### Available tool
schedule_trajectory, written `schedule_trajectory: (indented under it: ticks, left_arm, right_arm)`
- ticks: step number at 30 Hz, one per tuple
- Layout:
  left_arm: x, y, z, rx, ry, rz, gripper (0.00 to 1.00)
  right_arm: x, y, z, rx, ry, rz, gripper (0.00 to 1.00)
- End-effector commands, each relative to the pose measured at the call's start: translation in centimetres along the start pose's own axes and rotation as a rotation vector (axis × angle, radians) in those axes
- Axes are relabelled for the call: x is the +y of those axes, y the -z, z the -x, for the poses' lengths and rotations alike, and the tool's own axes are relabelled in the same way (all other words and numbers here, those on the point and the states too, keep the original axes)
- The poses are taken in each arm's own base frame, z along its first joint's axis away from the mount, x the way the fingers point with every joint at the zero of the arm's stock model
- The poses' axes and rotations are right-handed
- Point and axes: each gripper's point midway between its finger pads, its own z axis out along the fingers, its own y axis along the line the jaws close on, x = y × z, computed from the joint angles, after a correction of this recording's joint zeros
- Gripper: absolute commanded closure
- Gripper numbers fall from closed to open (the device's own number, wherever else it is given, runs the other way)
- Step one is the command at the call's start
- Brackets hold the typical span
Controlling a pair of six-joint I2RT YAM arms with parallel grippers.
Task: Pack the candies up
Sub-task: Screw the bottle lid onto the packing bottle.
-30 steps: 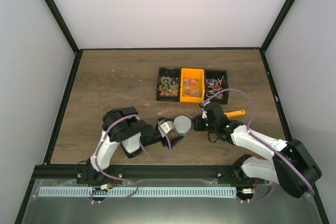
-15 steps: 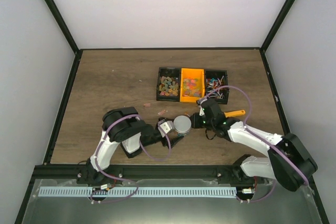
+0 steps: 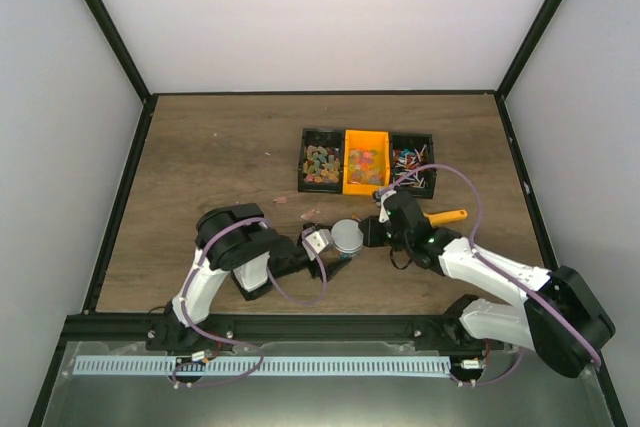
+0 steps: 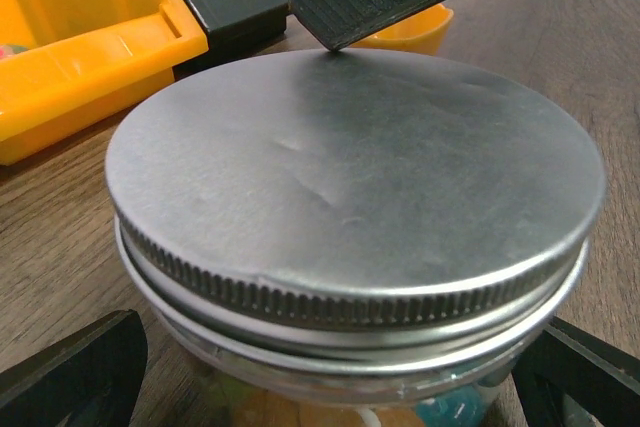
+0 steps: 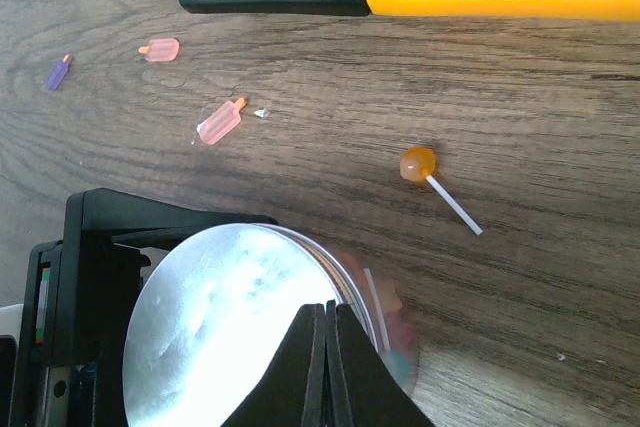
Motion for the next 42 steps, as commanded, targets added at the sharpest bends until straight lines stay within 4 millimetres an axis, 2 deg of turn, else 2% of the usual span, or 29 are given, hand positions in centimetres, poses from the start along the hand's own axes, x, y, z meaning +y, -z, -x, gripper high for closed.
schedule_trajectory:
  ticks: [1, 8, 11, 19, 27, 34, 39, 42]
  left_arm:
    - [-1.9, 1.9, -3.6, 0.044, 0.297, -0.086, 0.0]
    - [-1.8, 2.0, -4.0, 0.054, 0.301, -0.08, 0.0]
    - [-1.9, 2.0, -3.8, 0.05, 0.299, -0.082, 0.0]
    - [-1.9, 2.1, -3.5, 0.044, 0.299, -0.083, 0.0]
    - [-1.8, 2.0, -3.4, 0.038, 0.301, -0.079, 0.0]
    - [-1.8, 2.0, -3.0, 0.028, 0.295, -0.08, 0.0]
    - [-1.8, 2.2, -3.4, 0.043, 0.295, -0.077, 0.0]
    - [-1.8, 2.3, -3.7, 0.05, 0.3, -0.074, 0.0]
  right_arm:
    - [-0.5, 0.0, -0.2, -0.006, -0.003, -0.027, 0.99]
    - [-0.7, 0.6, 1.8, -0.074, 0.007, -0.074, 0.99]
    - [-0.8, 0.2, 2.2, -0.081, 0.014, -0.084, 0.99]
    - [0.0, -0.8, 0.7, -0.023, 0.0, -0.012, 0.99]
    - [0.9, 0.7, 0.6, -0.038, -0.011, 0.032, 0.99]
    - [0.0, 0.1, -1.0, 0.0, -0.02, 0.005, 0.99]
    - [-0.1, 0.5, 1.1, -0.062, 0.02, -0.038, 0.99]
    - [0.5, -0.2, 1.7, -0.04, 0.048, -0.037, 0.99]
